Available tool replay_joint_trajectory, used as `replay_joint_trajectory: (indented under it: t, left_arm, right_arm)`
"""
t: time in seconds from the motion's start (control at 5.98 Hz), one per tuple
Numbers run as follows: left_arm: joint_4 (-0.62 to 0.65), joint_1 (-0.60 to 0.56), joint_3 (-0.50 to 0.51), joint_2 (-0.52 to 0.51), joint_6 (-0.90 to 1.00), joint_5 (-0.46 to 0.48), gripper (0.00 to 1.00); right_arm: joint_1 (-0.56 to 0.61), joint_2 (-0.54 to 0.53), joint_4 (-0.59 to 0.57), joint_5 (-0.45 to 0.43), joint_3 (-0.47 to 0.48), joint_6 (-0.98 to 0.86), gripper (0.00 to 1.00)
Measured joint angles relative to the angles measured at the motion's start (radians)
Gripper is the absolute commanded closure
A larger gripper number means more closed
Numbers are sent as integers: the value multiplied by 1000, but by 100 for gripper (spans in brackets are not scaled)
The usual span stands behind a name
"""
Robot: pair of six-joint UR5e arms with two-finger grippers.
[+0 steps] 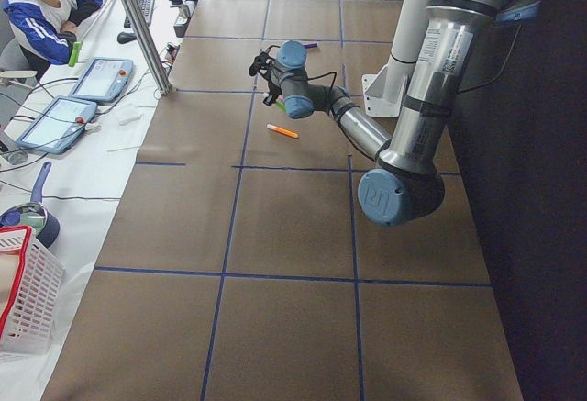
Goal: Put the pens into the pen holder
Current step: 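Carry the green highlighter with the left gripper over the lilac cup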
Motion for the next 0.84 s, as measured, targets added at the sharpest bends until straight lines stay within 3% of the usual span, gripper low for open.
replay_joint_trajectory:
  t: [0.33,0.84]
  left_arm:
    - [-172,47,25,-104,70,94,100]
    - [-503,152,184,-161,85,390,100]
  right_arm:
    - [0,-3,0,-4,2,-1,0]
    - [-2,-3,0,-7,6,-1,0]
